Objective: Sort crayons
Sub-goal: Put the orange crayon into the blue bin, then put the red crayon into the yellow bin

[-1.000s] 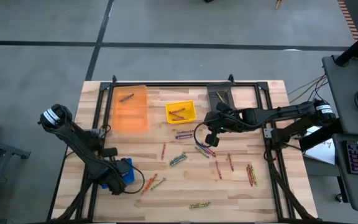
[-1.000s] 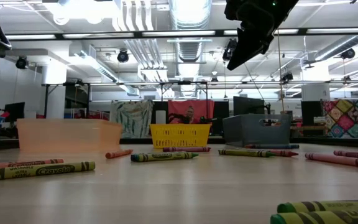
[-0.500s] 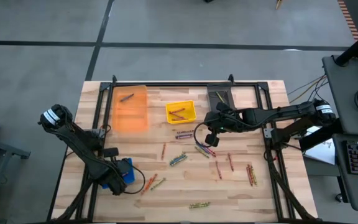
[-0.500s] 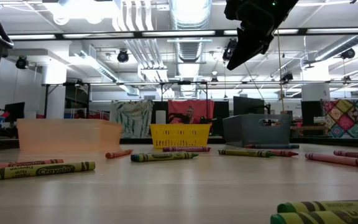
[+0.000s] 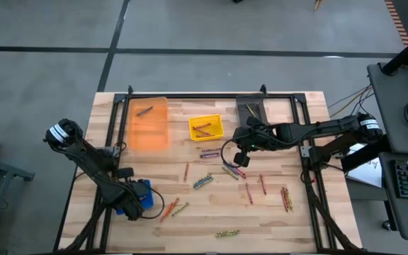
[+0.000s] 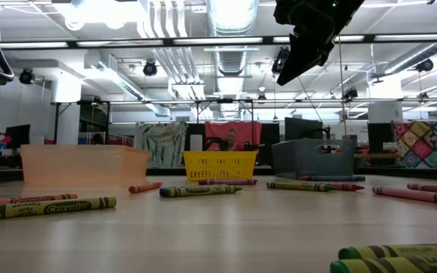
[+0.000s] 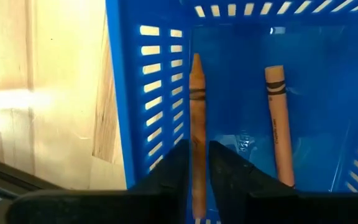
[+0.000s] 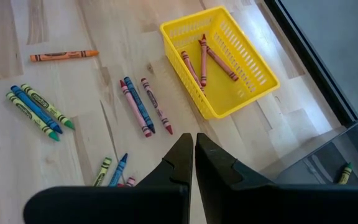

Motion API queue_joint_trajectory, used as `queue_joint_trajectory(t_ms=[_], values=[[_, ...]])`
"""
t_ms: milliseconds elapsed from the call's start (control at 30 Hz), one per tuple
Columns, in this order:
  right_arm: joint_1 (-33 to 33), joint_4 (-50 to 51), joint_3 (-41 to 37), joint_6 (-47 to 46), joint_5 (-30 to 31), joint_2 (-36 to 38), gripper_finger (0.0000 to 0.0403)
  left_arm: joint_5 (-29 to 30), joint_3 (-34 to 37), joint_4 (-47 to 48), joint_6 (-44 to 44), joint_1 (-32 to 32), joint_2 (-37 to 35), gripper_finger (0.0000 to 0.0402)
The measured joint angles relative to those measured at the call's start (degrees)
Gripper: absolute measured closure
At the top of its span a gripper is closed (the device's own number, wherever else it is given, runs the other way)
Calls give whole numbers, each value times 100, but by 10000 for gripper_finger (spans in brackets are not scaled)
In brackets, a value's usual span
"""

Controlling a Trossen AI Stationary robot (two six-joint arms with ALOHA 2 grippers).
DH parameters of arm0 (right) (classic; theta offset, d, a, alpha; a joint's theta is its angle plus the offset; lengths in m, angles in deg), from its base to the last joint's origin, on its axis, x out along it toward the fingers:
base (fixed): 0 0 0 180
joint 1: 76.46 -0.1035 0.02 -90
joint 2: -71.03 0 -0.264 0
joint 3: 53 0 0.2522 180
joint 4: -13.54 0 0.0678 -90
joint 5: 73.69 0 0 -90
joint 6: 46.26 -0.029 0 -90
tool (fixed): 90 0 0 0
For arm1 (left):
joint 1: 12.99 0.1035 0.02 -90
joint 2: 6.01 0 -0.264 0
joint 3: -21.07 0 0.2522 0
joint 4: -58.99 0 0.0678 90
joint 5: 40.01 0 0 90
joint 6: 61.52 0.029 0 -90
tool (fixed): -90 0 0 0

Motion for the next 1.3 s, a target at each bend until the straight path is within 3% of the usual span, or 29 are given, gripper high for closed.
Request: queue_joint_trajectory(t_ms=[433,600,1000,1300], values=[[-2,-9,0,-2,-2,0,394,97,-560,258,87,1,-138,334],[-2,-22,0,-367,-5,0,394,721,-947,282,346,149,-343,333],[0,76,2,-1235,-1062,-90,394,2557,-1196,35,2029,1397,-1231,361],[80,1677,4,-1713,-1374,-386,394,2723,-1185,-524,2575,2646,-1534,364]])
